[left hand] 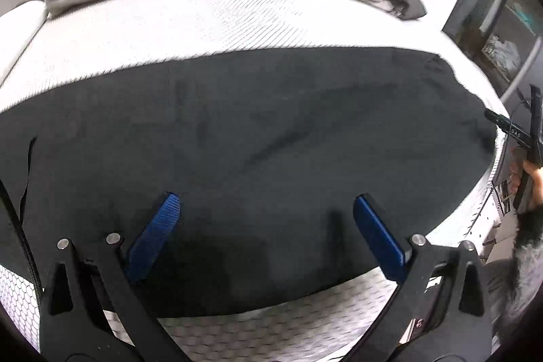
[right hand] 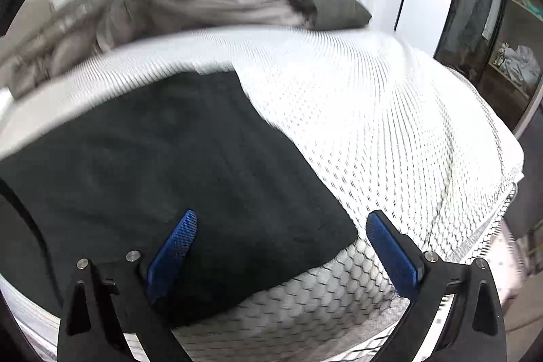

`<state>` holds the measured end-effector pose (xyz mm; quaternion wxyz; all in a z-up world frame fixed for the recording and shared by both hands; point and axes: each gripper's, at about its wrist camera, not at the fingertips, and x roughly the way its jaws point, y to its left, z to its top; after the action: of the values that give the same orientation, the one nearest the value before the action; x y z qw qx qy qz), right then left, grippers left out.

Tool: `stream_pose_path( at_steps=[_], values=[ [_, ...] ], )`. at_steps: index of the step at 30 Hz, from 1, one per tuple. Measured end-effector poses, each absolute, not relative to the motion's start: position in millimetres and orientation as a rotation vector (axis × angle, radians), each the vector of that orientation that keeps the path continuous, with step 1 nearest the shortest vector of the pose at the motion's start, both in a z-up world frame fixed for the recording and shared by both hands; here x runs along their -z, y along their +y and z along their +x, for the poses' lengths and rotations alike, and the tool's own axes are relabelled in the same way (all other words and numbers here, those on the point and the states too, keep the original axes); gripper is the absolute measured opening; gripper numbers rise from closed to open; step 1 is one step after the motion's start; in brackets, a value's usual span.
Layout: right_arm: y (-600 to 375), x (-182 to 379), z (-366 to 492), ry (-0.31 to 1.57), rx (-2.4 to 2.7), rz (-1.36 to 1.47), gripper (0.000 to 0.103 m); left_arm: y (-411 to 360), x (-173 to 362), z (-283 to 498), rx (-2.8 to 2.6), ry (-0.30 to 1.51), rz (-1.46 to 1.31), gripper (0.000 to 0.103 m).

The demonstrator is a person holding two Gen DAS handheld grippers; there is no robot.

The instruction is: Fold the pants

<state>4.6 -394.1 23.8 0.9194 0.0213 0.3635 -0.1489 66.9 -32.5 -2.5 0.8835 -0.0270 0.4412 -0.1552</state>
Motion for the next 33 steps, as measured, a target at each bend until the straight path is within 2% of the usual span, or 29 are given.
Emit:
stream_pose_path(
  at_steps=[4,8,12,19,25,30,33],
  values=[
    [-323.8,-23.9,13.9,0.714,0.095,0.048,0.102,-78.1,-2.3,63.4,0.376,0.871,0.027,0.102],
    [-234.9,6.1,44.2,0.805,-0.121,0.028,0.102,-103.3,25.6,73.5,0.375,0.941,0.074,0.102],
    [-196.7,31.5,50.8,0.893,-0.123,-0.1,0.102,-71.2,27.1,62.4,0.343,0.925,0.107,0.103],
    [-233.1,29.1,53.9,0.908,0.018,-0.105,0.102,43.7,16.4,19.8,0.164,0.917,-0.048,0.102],
    [-157.5,23.8,90.6,0.929,-0.202,-0.095,0.102,34.0,2.0,51.1,0.261,0.94,-0.161,0.102],
    [-81.4,40.5,114.3,1.026,-0.334,-0.236,0.102,4.4,29.8,88.4,0.18,1.033,0.029,0.102],
    [-92.4,43.9,124.4,1.008,-0.303,-0.301,0.102,12.1,27.1,77.2,0.18,1.011,0.07,0.102]
  ],
)
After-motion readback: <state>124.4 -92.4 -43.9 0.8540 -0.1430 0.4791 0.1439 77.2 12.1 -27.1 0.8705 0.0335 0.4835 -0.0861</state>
